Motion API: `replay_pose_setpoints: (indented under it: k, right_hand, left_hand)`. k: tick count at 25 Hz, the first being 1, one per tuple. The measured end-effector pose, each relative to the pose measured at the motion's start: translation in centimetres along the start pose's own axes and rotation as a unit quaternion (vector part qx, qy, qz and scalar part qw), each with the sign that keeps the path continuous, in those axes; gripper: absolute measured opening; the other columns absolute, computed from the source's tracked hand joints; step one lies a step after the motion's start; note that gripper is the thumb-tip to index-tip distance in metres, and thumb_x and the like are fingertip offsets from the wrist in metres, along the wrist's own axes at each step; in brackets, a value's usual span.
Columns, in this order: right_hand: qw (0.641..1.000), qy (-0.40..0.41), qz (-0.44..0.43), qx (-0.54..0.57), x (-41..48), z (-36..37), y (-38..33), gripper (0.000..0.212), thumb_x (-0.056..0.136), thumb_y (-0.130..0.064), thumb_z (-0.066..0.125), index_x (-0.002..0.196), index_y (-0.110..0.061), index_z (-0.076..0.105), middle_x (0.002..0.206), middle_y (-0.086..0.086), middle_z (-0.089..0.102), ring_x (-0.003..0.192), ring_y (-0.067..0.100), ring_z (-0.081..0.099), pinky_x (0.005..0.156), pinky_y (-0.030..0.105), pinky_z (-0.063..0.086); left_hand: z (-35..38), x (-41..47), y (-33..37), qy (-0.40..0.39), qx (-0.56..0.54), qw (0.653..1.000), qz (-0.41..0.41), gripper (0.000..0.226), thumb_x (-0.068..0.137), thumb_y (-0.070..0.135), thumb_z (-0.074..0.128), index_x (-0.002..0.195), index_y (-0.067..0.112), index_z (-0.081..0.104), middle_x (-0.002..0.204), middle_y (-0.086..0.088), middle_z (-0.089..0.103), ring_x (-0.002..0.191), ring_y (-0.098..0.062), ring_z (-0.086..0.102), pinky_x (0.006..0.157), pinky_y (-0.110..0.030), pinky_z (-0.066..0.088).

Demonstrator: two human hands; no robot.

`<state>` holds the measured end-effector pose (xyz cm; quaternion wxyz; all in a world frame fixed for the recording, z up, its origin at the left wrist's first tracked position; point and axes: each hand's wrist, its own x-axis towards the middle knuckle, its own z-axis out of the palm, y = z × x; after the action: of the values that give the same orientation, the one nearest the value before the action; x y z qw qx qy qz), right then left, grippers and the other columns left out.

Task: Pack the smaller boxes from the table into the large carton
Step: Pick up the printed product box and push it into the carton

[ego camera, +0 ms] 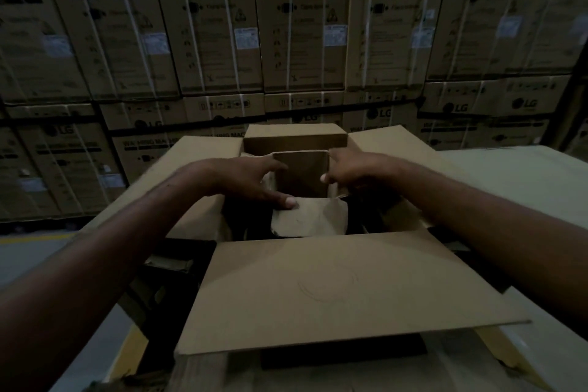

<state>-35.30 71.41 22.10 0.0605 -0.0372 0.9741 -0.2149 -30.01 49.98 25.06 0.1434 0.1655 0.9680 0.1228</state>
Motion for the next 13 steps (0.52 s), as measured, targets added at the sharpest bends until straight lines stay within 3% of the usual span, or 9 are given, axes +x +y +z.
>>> replay_pose_setpoints:
  k: [2, 5, 8, 11, 13]
  right_hand:
    - [0.999, -0.036, 0.005, -0.015, -0.2, 1.1, 0.1, 0.069, 0.099, -0.023, 0.065, 0.158, -0.013, 0.030, 0.150, 0.010, 0.048, 0.126, 0.026, 0.055, 0.091, 0.030, 0.048]
    - [1.000, -0.020, 0.005, 0.017, -0.9, 0.5, 0.3, 0.072, 0.101, -0.018, 0.062, 0.161, -0.015, 0.023, 0.155, 0.011, 0.043, 0.128, 0.025, 0.055, 0.087, 0.031, 0.047]
    - [0.998, -0.016, -0.009, 0.058, -1.6, 0.0, 0.7, 0.069, 0.101, -0.014, 0.060, 0.161, -0.020, 0.026, 0.155, 0.011, 0.043, 0.125, 0.026, 0.057, 0.100, 0.038, 0.052]
    - [0.997, -0.056, -0.033, 0.033, -2.9, 0.4, 0.9, 0.068, 0.102, -0.022, 0.059, 0.161, -0.026, 0.025, 0.167, 0.007, 0.026, 0.145, 0.028, 0.040, 0.112, 0.044, 0.043]
    - [0.997, -0.037, -0.046, 0.040, -4.2, 0.4, 0.6, 0.067, 0.104, -0.028, 0.057, 0.162, -0.027, 0.024, 0.168, 0.007, 0.024, 0.149, 0.028, 0.034, 0.115, 0.039, 0.036]
  left_hand:
    - [0.5, 0.6, 0.3, -0.016, -0.017, 1.000, -0.008, 0.091, 0.081, 0.064, 0.068, 0.157, 0.035, 0.029, 0.169, 0.000, 0.012, 0.153, -0.027, 0.019, 0.119, -0.043, 0.027]
    - [0.8, 0.9, 0.4, -0.012, -0.028, 1.000, -0.003, 0.089, 0.081, 0.061, 0.069, 0.156, 0.033, 0.032, 0.168, 0.000, 0.013, 0.152, -0.027, 0.020, 0.118, -0.041, 0.028]
    - [0.6, 0.5, -0.3, 0.007, -0.019, 1.000, 0.012, 0.087, 0.082, 0.056, 0.072, 0.156, 0.032, 0.033, 0.166, -0.002, 0.022, 0.151, -0.027, 0.025, 0.116, -0.041, 0.030]
    - [0.7, 0.3, -0.6, 0.010, -0.018, 1.000, 0.015, 0.084, 0.083, 0.055, 0.072, 0.155, 0.031, 0.036, 0.164, -0.003, 0.026, 0.149, -0.026, 0.027, 0.114, -0.040, 0.031]
    - [0.8, 0.3, -0.4, 0.009, -0.020, 1.000, 0.014, 0.086, 0.081, 0.061, 0.071, 0.154, 0.032, 0.036, 0.166, -0.002, 0.023, 0.150, -0.026, 0.027, 0.115, -0.040, 0.031]
